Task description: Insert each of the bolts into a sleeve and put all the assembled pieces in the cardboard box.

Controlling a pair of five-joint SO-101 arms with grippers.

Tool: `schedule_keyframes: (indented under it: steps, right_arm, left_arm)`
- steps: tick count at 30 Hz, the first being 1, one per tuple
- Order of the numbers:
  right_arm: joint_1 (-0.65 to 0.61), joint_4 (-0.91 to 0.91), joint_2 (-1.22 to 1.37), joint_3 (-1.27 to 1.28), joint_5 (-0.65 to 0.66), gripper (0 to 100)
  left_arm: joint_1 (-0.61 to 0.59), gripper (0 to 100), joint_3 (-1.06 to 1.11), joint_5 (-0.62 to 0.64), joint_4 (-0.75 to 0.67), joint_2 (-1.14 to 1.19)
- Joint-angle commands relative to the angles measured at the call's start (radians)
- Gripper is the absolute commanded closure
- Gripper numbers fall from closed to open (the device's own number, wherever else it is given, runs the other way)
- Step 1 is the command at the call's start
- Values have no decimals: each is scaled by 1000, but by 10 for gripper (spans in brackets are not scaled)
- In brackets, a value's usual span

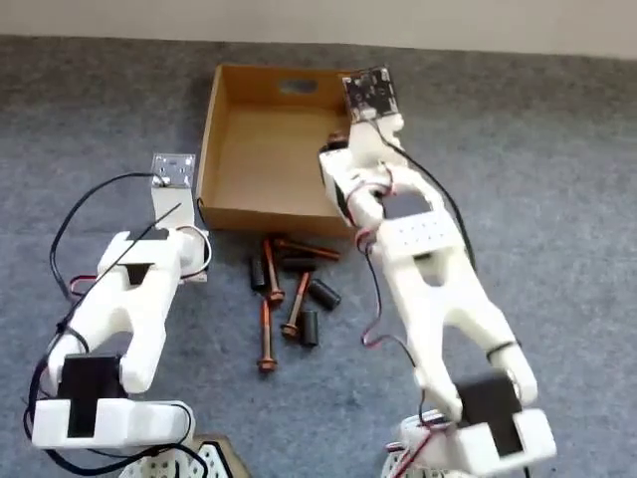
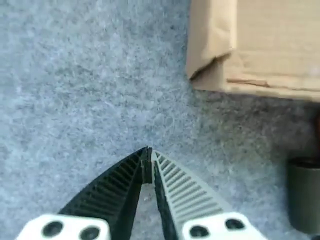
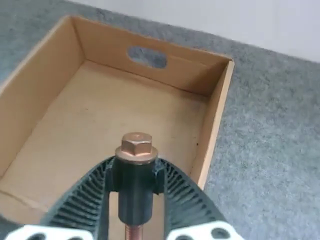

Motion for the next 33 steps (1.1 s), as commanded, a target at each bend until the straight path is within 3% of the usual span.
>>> schedule_keyframes:
  steps: [1, 7, 18, 33]
  right_arm:
    - [8, 1, 74, -160, -9, 990]
    - [13, 31, 259, -320, -118, 990]
    - [12, 650, 595, -1009, -157, 991]
    - [19, 987, 1020, -1623, -157, 991]
  left_arm:
    - [-7, 991, -41, 3, 9, 1]
    - [-4, 991, -42, 3, 9, 1]
    - [-2, 991, -42, 3, 9, 1]
    - [-2, 991, -41, 3, 9, 1]
